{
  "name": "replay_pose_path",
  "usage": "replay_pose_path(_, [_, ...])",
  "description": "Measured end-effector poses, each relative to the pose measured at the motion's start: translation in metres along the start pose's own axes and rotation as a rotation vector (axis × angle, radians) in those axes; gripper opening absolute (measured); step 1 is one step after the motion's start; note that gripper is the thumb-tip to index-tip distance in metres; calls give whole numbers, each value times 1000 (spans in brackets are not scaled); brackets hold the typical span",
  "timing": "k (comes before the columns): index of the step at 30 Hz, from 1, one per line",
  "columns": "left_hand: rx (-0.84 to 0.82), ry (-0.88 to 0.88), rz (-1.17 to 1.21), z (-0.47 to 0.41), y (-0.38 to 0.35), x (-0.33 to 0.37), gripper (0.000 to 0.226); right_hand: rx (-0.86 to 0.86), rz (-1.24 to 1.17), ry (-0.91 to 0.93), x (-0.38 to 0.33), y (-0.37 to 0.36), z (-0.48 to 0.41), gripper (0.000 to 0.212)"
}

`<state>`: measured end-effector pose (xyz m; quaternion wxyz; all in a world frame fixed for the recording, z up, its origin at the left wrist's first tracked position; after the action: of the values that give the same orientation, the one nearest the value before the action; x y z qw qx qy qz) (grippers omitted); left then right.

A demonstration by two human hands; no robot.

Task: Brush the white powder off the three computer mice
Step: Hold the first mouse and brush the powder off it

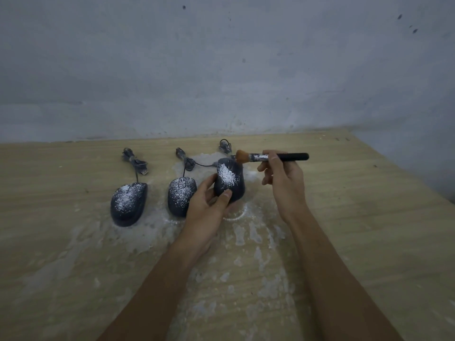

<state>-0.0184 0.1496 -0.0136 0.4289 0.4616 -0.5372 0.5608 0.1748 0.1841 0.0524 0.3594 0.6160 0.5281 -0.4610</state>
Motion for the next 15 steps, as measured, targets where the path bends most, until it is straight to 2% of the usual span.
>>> replay_pose_path(3, [6,-4,-1,1,1,-1,51,3,13,12,-5,-1,2,19])
replay_pose_path(8, [5,-1,10,-1,1,-2,50,110,-78,21,-9,12,1,17])
replay_pose_path(13, [7,4,20,0,0,-2,52,22,39,50,-11,2,4,19])
replay_pose_path(15, [0,7,16,0,0,-1,52,39,17,32,-11,6,5,18])
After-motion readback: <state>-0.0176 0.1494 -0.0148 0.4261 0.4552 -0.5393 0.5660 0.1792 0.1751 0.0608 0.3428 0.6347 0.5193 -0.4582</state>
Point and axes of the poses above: each hand's wrist, its own z-axis away from the middle knuckle, its own y-axis out of the back of the hand, x = y × z, the point moved 10 cm from there along -z, towards the middle knuckle, and after that the axes turned 2 degrees about -x, right-handed, at the moved point
